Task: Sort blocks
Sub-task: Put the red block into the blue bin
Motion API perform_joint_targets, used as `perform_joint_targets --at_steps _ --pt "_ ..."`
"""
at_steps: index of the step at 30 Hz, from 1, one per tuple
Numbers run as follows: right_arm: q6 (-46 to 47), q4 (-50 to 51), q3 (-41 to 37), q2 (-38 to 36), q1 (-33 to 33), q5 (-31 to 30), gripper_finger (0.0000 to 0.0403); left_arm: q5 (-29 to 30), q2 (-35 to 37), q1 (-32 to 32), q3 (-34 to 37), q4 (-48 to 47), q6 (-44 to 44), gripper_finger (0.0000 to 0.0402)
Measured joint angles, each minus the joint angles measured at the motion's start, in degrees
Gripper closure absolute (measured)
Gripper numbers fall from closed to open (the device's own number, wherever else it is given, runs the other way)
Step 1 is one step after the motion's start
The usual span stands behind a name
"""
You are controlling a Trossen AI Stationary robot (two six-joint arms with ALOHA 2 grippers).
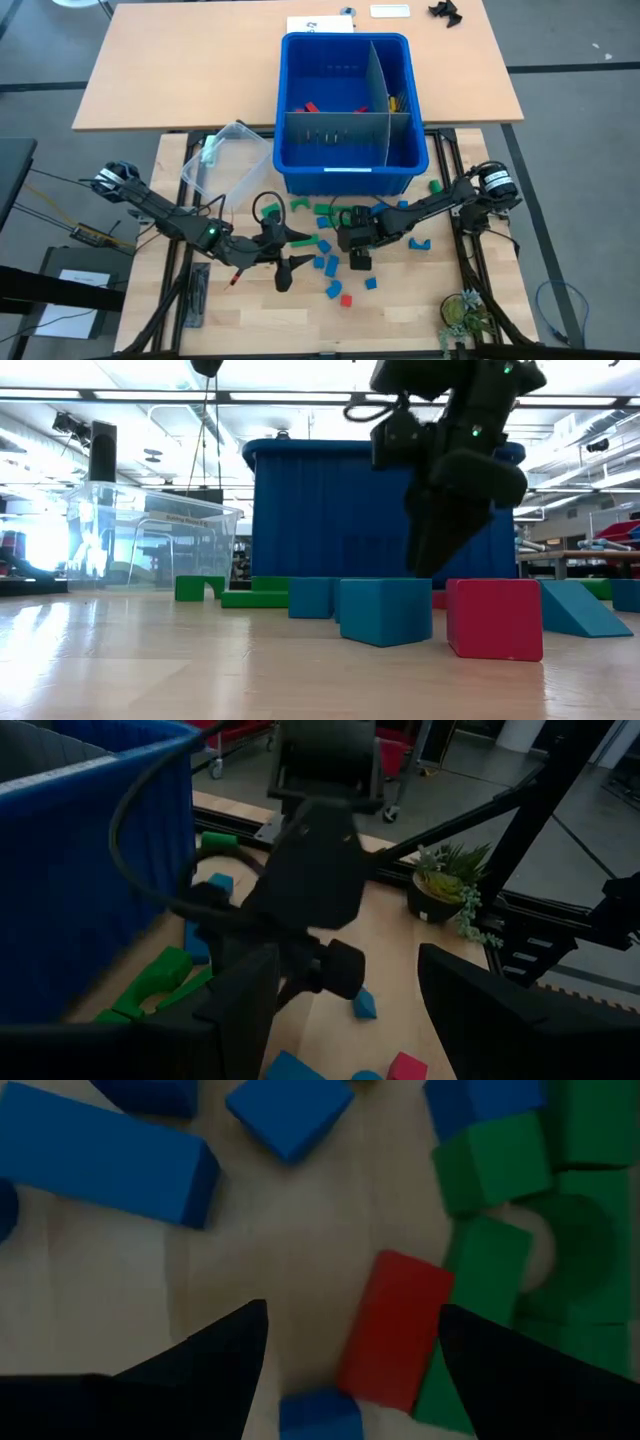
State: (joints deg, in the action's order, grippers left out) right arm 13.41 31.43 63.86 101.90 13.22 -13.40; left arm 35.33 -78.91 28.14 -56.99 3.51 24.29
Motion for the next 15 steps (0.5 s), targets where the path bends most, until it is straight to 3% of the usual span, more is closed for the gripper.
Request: perform_joint_targets --at_steps 10,15 --pt "2.5 -1.0 0.1 3.7 -0.3 0.7 0.0112 0.0 0.0 0.0 0.0 0.0 0.0 0.0154" --pt "2.1 -3.6 0.1 3.2 0.3 4.4 0.0112 0.0 0.0 0.0 0.0 0.0 0.0 0.0154"
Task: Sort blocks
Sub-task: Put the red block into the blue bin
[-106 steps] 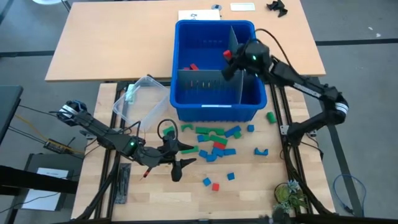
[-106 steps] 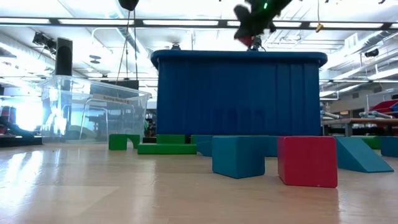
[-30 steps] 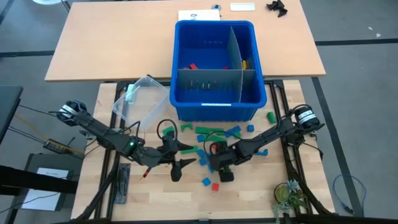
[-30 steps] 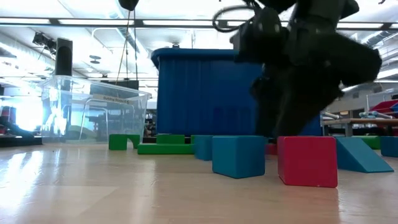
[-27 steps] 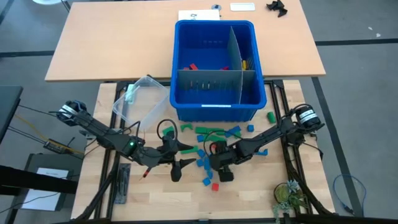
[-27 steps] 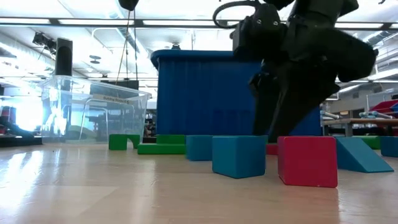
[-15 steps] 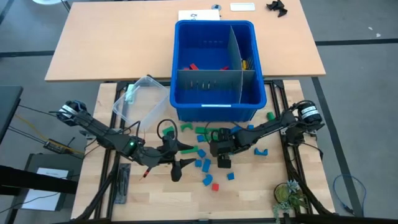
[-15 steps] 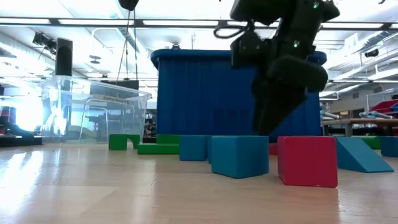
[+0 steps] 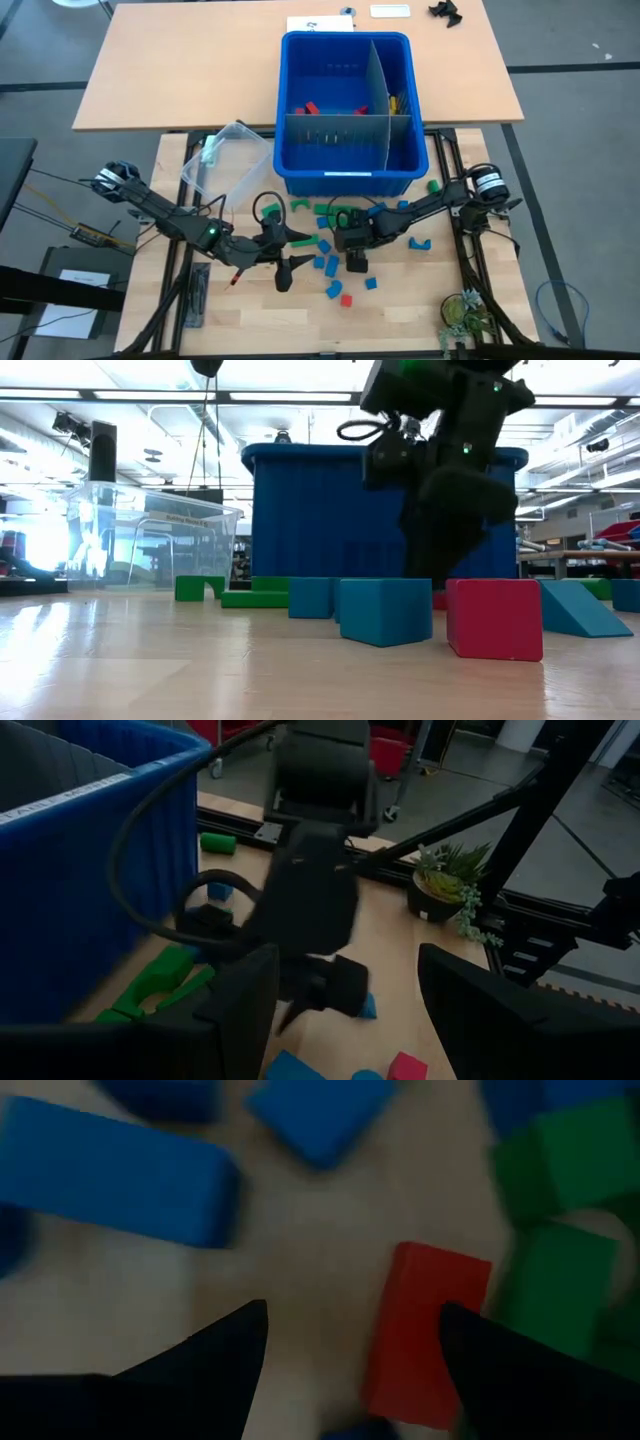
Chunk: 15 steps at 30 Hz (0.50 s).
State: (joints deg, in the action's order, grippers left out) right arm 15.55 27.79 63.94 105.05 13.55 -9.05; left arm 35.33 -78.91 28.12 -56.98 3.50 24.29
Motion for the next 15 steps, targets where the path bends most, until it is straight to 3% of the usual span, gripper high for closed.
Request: perform_joint_targets --at_steps 5,10,15 --pt "-0.1 -0.6 -0.1 -1.5 2.1 0.5 0.0112 0.0 0.0 0.0 0.0 0.0 0.0 0.0154" --pt "0.5 1.2 -0.1 -3.1 2.5 -4.3 0.0112 0.0 0.0 0.0 0.0 0.0 0.0 0.0154" --pt "-1.8 1.4 -0.1 -1.8 1.2 -1.2 0.0112 0.0 0.0 0.0 0.0 0.0 0.0 0.0154"
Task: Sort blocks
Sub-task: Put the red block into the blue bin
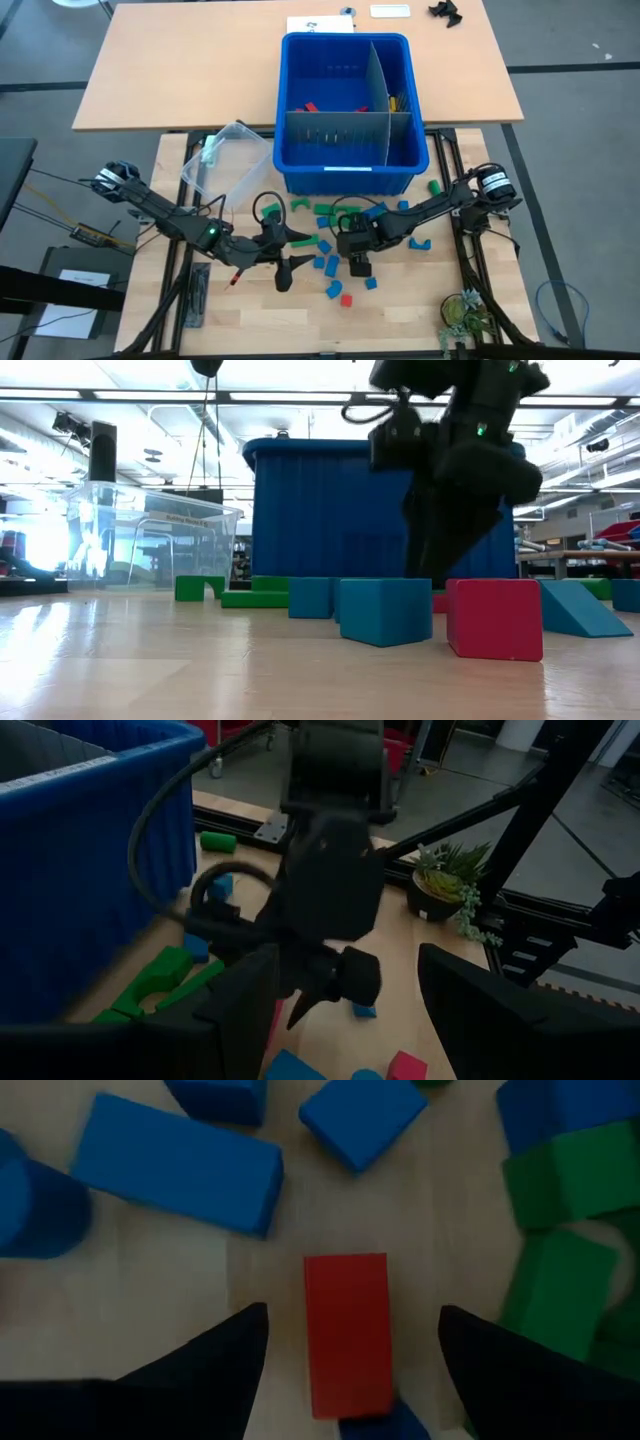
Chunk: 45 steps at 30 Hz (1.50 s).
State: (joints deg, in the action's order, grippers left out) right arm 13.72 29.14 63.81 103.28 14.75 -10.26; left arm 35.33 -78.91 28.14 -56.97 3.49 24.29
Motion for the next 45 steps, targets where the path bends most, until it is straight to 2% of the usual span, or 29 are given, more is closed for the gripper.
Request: perform_joint_targets --at_steps 8,11,16,23,29,34,39,45 --pt "1.2 -1.6 -0.9 3.2 -0.3 2.0 0.0122 0.0 0.0 0.0 0.0 0.0 0.0 0.0154" --pt "1.1 -2.1 -1.0 3.2 -0.3 2.7 0.0167 0.0 0.0 0.0 0.0 0.1 0.0 0.0154" --pt "1.1 -2.2 -1.0 3.0 -0.2 3.0 0.0278 0.0 0.0 0.0 0.0 0.0 0.0 0.0154" --pt "1.3 1.2 0.6 0.5 1.0 3.7 0.0278 0.0 0.0 0.0 0.0 0.0 0.0 0.0154" --pt "1.2 6.9 7.8 -5.1 3.2 3.6 0.0278 0.0 0.0 0.0 0.0 0.0 0.0 0.0154" --pt "0.1 9.3 14.8 -10.6 2.2 -0.3 0.0278 0.0 0.0 0.0 0.0 0.0 0.0 0.0154" --pt "-3.1 8.1 19.8 -16.1 -2.8 -7.1 0.0278 0.0 0.0 0.0 0.0 0.0 0.0 0.0154" --pt "-7.7 2.4 20.3 -20.2 -15.2 -9.6 0.0278 0.0 0.0 0.0 0.0 0.0 0.0 0.0154"
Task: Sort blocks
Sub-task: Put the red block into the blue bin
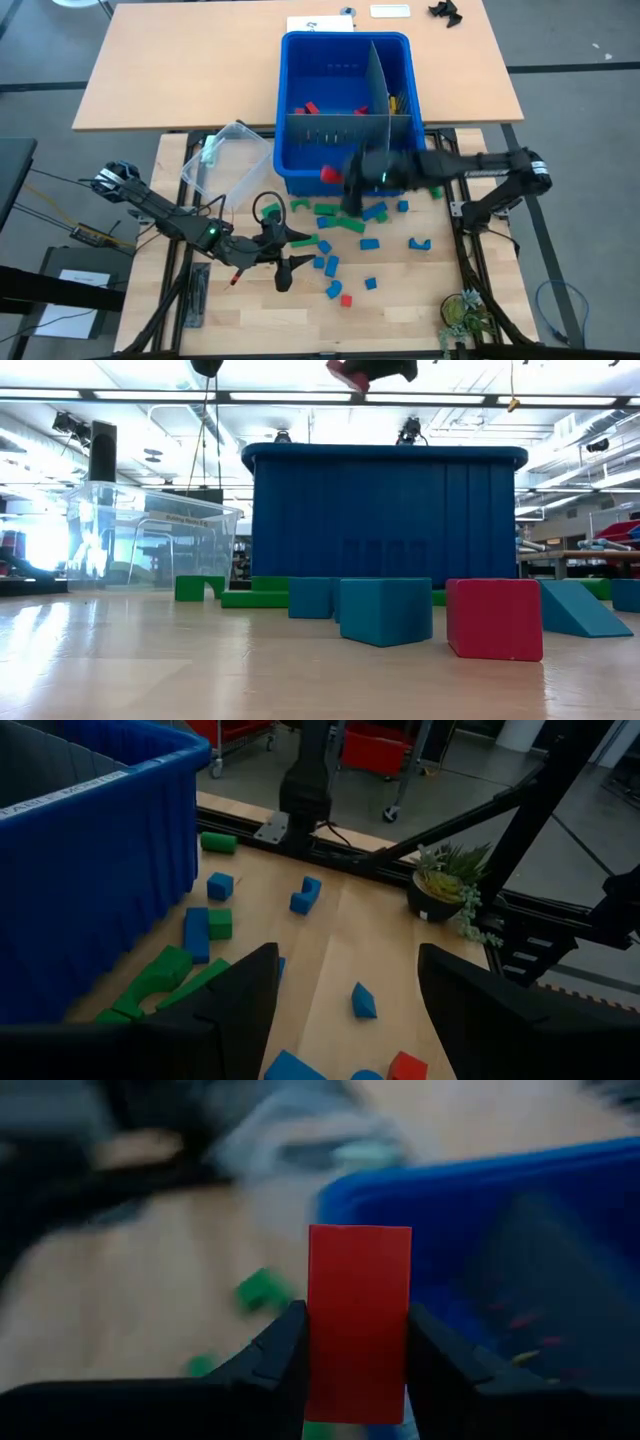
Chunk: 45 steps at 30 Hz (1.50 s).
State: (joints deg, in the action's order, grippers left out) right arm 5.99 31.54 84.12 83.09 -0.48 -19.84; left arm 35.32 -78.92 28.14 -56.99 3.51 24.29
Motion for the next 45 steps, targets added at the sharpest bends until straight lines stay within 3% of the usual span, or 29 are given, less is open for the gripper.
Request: perform_joint_targets --at_steps 5,11,16,26,30,36,41,45 --pt "-3.5 -6.2 0.1 0.1 -13.0 0.4 0.0278 0.0 0.0 0.0 0.0 0.0 0.0 0.0154" --pt "-3.7 -14.9 0.1 2.7 -26.8 6.7 0.0278 0.0 0.0 0.0 0.0 0.0 0.0 0.0154" --pt "-2.6 -23.0 0.1 6.5 -34.4 9.4 0.0278 0.0 0.0 0.0 0.0 0.0 0.0 0.0154" --pt "0.4 -33.7 0.0 14.1 -44.9 9.2 0.0265 0.0 0.0 0.0 0.0 0.0 0.0 0.0154" --pt "-0.2 -35.3 0.0 15.9 -47.0 9.3 0.0223 0.0 0.0 0.0 0.0 0.0 0.0 0.0154" --pt "-10.5 -29.5 0.0 13.2 -45.4 9.3 0.0153 0.0 0.0 0.0 0.0 0.0 0.0 0.0154" --pt "-16.7 -19.3 0.0 6.8 -39.8 9.7 0.0124 0.0 0.0 0.0 0.0 0.0 0.0 0.0154" --pt "-18.6 -8.3 0.0 0.6 -31.9 15.6 0.0122 0.0 0.0 0.0 0.0 0.0 0.0 0.0154"
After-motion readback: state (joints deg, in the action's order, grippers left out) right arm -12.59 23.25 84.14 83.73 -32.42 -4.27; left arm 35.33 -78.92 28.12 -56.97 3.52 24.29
